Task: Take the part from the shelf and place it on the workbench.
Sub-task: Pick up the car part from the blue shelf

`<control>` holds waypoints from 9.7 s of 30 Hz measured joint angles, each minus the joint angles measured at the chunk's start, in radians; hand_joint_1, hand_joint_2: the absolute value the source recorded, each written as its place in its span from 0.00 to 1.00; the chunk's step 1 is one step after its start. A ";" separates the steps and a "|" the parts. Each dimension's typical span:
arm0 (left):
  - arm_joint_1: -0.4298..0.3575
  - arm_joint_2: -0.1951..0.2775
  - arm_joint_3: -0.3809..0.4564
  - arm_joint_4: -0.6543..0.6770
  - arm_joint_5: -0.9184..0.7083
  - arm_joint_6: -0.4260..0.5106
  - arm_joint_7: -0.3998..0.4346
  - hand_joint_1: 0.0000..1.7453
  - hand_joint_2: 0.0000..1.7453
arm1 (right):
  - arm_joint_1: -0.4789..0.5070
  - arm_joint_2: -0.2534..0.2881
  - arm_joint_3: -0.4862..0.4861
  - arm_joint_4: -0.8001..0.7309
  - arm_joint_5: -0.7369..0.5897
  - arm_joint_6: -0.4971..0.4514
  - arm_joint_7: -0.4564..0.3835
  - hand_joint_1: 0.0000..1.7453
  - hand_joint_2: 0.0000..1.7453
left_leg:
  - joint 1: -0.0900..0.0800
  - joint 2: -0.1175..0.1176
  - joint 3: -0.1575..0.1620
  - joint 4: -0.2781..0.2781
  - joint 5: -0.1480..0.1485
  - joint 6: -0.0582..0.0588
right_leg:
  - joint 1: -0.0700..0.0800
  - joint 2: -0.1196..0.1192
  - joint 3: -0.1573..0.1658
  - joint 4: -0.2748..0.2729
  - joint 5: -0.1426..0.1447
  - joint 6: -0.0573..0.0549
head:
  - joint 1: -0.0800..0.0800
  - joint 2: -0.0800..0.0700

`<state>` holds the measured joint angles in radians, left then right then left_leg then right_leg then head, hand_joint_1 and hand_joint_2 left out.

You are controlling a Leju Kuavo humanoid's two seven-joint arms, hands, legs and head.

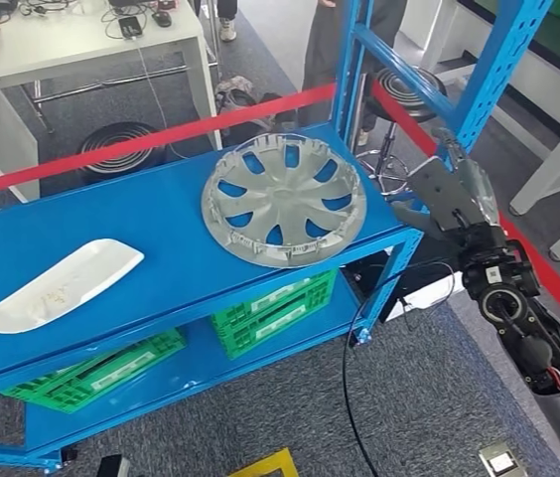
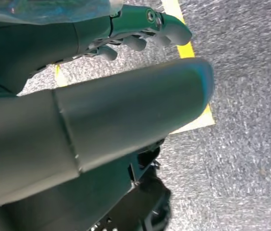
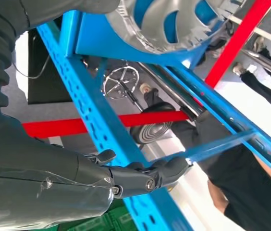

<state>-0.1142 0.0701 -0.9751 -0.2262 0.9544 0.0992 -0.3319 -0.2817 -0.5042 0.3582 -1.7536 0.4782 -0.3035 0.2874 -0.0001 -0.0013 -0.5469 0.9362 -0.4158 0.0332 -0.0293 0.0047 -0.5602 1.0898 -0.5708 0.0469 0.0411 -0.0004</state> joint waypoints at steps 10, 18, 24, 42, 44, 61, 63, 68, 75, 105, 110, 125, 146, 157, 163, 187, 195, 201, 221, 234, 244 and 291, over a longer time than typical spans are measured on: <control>0.003 -0.002 0.000 0.000 0.002 0.003 0.004 0.00 0.00 | -0.013 -0.003 0.030 0.024 -0.029 -0.001 0.011 0.00 1.00 | -0.005 -0.002 0.062 0.017 -0.068 -0.021 | 0.007 -0.008 -0.026 -0.114 0.142 -0.011 | 0.021 0.000; 0.000 0.000 -0.001 0.000 0.002 0.004 0.015 0.00 0.00 | -0.035 -0.005 0.056 0.049 -0.107 0.063 0.013 0.00 1.00 | -0.004 0.000 0.070 -0.002 -0.067 -0.019 | 0.009 -0.002 -0.025 -0.120 0.132 -0.025 | 0.000 0.000; -0.008 -0.001 -0.002 0.000 -0.001 0.002 0.016 0.00 0.00 | -0.123 -0.001 0.118 0.171 -0.144 0.164 -0.001 0.00 1.00 | -0.003 0.000 0.071 -0.007 -0.065 -0.023 | 0.011 -0.003 -0.023 -0.120 0.131 -0.027 | -0.003 0.000; -0.030 -0.001 -0.024 0.000 -0.017 -0.005 0.041 0.00 0.00 | -0.237 0.047 0.248 0.423 -0.162 0.206 -0.041 0.00 1.00 | -0.004 -0.001 0.070 -0.003 -0.065 -0.029 | 0.008 -0.006 -0.020 -0.123 0.134 -0.027 | -0.003 0.000; -0.034 -0.002 -0.025 0.000 -0.019 -0.006 0.044 0.00 0.00 | -0.267 0.064 0.270 0.463 -0.150 0.210 -0.048 0.00 1.00 | -0.004 -0.001 0.070 -0.003 -0.065 -0.029 | 0.008 -0.006 -0.020 -0.123 0.134 -0.027 | -0.003 0.000; -0.035 -0.002 -0.025 0.000 -0.021 -0.014 0.051 0.00 0.00 | -0.426 0.157 0.461 0.662 0.004 0.252 -0.041 0.00 1.00 | -0.004 -0.001 0.070 -0.002 -0.065 -0.029 | 0.009 -0.006 -0.020 -0.123 0.134 -0.027 | -0.003 0.000; -0.034 -0.002 -0.025 0.000 -0.021 -0.014 0.051 0.00 0.00 | -0.433 0.160 0.470 0.668 0.021 0.257 -0.039 0.00 1.00 | -0.004 -0.001 0.069 -0.002 -0.065 -0.029 | 0.009 -0.006 -0.020 -0.123 0.134 -0.027 | -0.003 0.000; -0.036 -0.002 -0.025 0.000 -0.025 -0.016 0.052 0.00 0.00 | -0.458 0.176 0.505 0.672 0.122 0.302 -0.029 0.00 1.00 | -0.004 -0.001 0.070 -0.002 -0.065 -0.030 | 0.009 -0.006 -0.020 -0.123 0.134 -0.027 | -0.003 0.000; -0.041 -0.004 -0.025 0.000 -0.030 -0.020 0.052 0.00 0.00 | -0.478 0.227 0.581 0.672 0.226 0.357 -0.041 0.00 1.00 | -0.004 -0.001 0.070 -0.002 -0.065 -0.030 | 0.010 -0.006 -0.020 -0.123 0.134 -0.027 | -0.003 0.000; -0.041 -0.006 -0.025 0.000 -0.030 -0.024 0.052 0.00 0.00 | -0.505 0.407 0.740 0.698 0.262 0.395 -0.110 0.00 1.00 | -0.005 -0.001 0.070 -0.001 -0.066 -0.030 | 0.011 -0.005 -0.019 -0.123 0.134 -0.028 | -0.003 0.000; -0.041 -0.006 -0.025 0.000 -0.030 -0.024 0.052 0.00 0.00 | -0.505 0.407 0.745 0.698 0.262 0.395 -0.110 0.00 1.00 | -0.005 -0.001 0.070 -0.001 -0.066 -0.030 | 0.010 -0.005 -0.018 -0.123 0.134 -0.028 | -0.003 0.000; -0.039 -0.006 -0.025 0.000 -0.024 -0.018 0.052 0.00 0.00 | -0.476 0.403 0.735 0.673 0.255 0.377 -0.026 0.00 1.00 | -0.005 -0.001 0.073 0.000 -0.066 -0.031 | 0.011 -0.005 -0.016 -0.124 0.134 -0.028 | -0.004 0.000; -0.011 0.004 -0.025 0.000 -0.001 -0.008 0.035 0.00 0.00 | -0.224 0.312 0.523 0.328 0.347 0.307 0.272 0.00 1.00 | -0.004 0.004 0.077 0.000 -0.069 -0.033 | 0.012 0.000 -0.013 -0.125 0.134 -0.028 | -0.004 0.000; -0.010 0.007 -0.025 0.001 -0.001 -0.010 0.034 0.00 0.00 | -0.203 0.277 0.443 0.285 0.332 0.313 0.283 0.00 1.00 | -0.004 0.005 0.078 0.000 -0.069 -0.033 | 0.011 0.000 -0.012 -0.125 0.134 -0.028 | -0.004 0.000; -0.010 0.007 -0.025 0.001 -0.001 -0.010 0.034 0.00 0.00 | -0.200 0.271 0.425 0.281 0.330 0.314 0.284 0.00 1.00 | -0.004 0.005 0.078 0.000 -0.069 -0.033 | 0.011 0.000 -0.012 -0.125 0.134 -0.028 | -0.004 0.000; -0.025 0.009 -0.025 0.001 -0.027 -0.018 0.057 0.00 0.00 | -0.226 0.224 0.387 0.383 0.065 0.429 0.153 0.00 1.00 | -0.004 0.004 0.078 0.000 -0.069 -0.033 | 0.011 0.000 -0.012 -0.125 0.134 -0.028 | -0.004 0.000; -0.027 0.009 -0.025 0.001 -0.030 -0.018 0.060 0.00 0.00 | -0.260 0.221 0.413 0.441 0.055 0.430 0.141 0.00 1.00 | -0.004 0.004 0.078 0.000 -0.069 -0.033 | 0.011 0.000 -0.012 -0.125 0.134 -0.028 | -0.004 0.000; -0.029 0.011 -0.025 0.001 -0.035 -0.020 0.063 0.00 0.00 | -0.284 0.211 0.433 0.473 0.051 0.444 0.135 0.00 1.00 | -0.004 0.004 0.078 0.000 -0.069 -0.033 | 0.011 0.000 -0.011 -0.125 0.134 -0.028 | -0.004 0.000; -0.036 0.012 -0.025 0.001 -0.045 -0.023 0.070 0.00 0.00 | -0.335 0.199 0.531 0.556 0.070 0.506 0.118 0.00 1.00 | -0.004 0.004 0.079 0.000 -0.069 -0.033 | 0.011 0.000 -0.010 -0.125 0.134 -0.028 | -0.004 0.000; -0.035 0.012 -0.025 0.001 -0.037 -0.022 0.066 0.00 0.00 | -0.380 0.267 0.662 0.601 0.171 0.526 0.074 0.00 1.00 | -0.003 0.008 0.083 -0.001 -0.069 -0.033 | 0.011 0.002 -0.006 -0.125 0.134 -0.028 | -0.004 0.000; -0.035 0.012 -0.025 0.001 -0.039 -0.022 0.065 0.00 0.00 | -0.397 0.327 0.748 0.614 0.232 0.534 0.064 0.00 1.00 | -0.003 0.008 0.084 -0.001 -0.069 -0.033 | 0.012 0.002 -0.006 -0.125 0.135 -0.028 | -0.004 0.000; -0.019 0.012 -0.019 0.001 -0.020 -0.014 0.025 0.00 0.00 | -0.397 0.381 0.780 0.380 0.412 0.546 0.106 1.00 1.00 | -0.004 0.007 0.082 -0.001 -0.069 -0.033 | 0.011 0.002 -0.007 -0.126 0.135 -0.028 | -0.004 0.000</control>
<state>-0.1328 0.0820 -0.9941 -0.2255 0.9346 0.0851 -0.3071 -0.6785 -0.1234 1.1380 -1.3740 0.8897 0.2422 0.3936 -0.0039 0.0055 -0.4645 0.9355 -0.4852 0.0004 -0.0180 0.0067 -0.5675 0.9639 -0.4363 0.0186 0.0374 -0.0003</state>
